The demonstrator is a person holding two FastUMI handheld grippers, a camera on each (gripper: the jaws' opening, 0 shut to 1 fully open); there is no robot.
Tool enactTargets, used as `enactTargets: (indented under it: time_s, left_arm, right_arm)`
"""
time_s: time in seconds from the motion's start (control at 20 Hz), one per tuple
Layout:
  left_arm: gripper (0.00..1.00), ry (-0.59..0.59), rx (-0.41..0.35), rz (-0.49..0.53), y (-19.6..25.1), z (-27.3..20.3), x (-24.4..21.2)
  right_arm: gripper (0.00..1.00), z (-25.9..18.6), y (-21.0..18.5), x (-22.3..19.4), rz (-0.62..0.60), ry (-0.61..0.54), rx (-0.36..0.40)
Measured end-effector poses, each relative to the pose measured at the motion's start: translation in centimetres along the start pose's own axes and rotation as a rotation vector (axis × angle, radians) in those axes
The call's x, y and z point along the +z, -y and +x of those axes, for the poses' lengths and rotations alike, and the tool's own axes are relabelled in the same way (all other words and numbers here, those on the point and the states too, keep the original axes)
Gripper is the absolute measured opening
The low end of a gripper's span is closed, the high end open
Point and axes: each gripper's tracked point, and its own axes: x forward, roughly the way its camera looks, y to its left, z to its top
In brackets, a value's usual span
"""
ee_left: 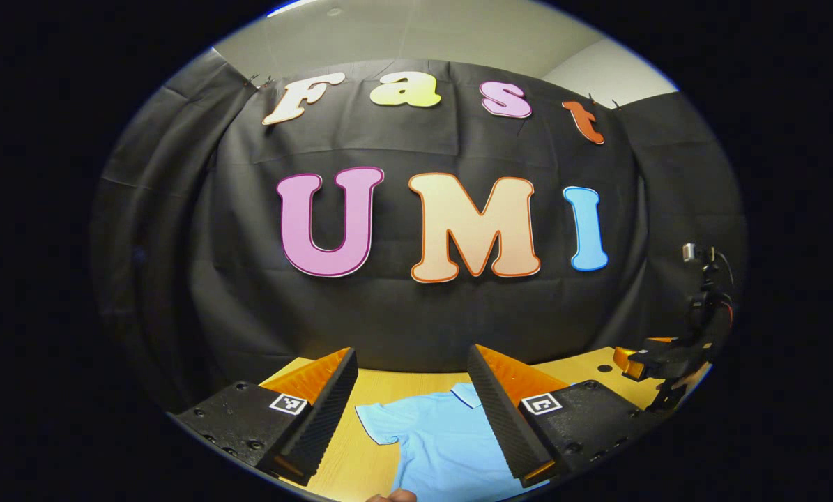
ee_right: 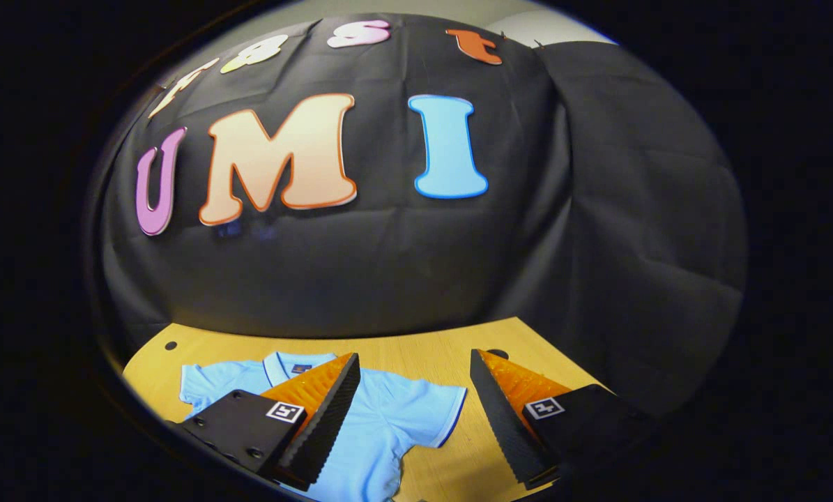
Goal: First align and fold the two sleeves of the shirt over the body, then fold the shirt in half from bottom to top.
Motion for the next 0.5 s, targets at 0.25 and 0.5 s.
enactTargets:
  time_s: [0.25, 0.5]
  left_arm:
    - [0.95, -0.068, -0.005, 0.011, -1.2, 1.6, -2.6]
    - [0.95, -0.127, 0.028, 0.011, -2.6, 2.6, -4.8]
  right_arm:
    - [1.0, 5.6, 1.9, -7.2, 0.022, -0.179, -0.066]
    - [0.98, 9.3, 3.4, -13.0, 0.051, -0.33, -0.109]
